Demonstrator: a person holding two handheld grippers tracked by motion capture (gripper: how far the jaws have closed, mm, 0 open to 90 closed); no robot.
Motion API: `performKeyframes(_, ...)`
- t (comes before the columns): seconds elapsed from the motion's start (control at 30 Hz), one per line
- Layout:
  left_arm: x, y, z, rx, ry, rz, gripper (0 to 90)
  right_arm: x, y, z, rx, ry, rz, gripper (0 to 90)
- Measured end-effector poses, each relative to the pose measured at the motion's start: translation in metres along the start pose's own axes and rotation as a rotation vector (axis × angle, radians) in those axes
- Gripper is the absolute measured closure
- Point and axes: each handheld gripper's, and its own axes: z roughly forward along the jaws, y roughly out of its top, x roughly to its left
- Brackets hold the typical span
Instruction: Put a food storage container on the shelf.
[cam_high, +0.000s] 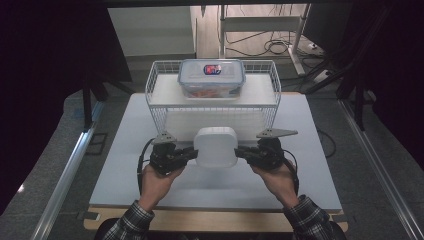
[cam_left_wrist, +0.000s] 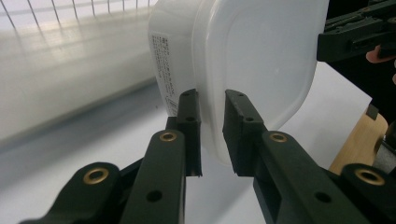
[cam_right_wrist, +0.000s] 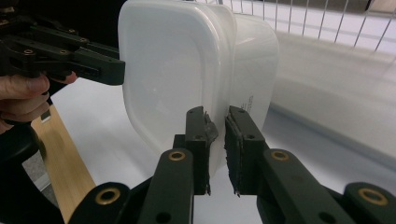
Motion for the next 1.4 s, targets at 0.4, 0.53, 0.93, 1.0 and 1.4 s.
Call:
performKeyframes(0.4,-0.003,0.032,-0.017,-0.036,0.022,0.043,77.4,0.004,0.031,-0.012,-0.049,-0.004,-0.037,79.6)
performKeyframes(0.53,-0.002,0.045,-0.024,-0.054,0.029,0.045,77.4,0.006,0.045,-0.016,-0.066,-0.005,-0.051,79.6)
performKeyframes(0.93,0.001,0.082,-0.04,-0.092,0.047,0.05,77.3,0.006,0.085,-0.022,-0.113,0.004,-0.066,79.6)
performKeyframes(1.0,0.001,0.086,-0.042,-0.095,0.048,0.051,77.3,0.006,0.088,-0.023,-0.118,0.006,-0.067,79.6)
performKeyframes(1.4,0.006,0.13,-0.057,-0.112,0.066,0.067,77.2,0.007,0.133,-0.031,-0.164,0.005,-0.083,79.6)
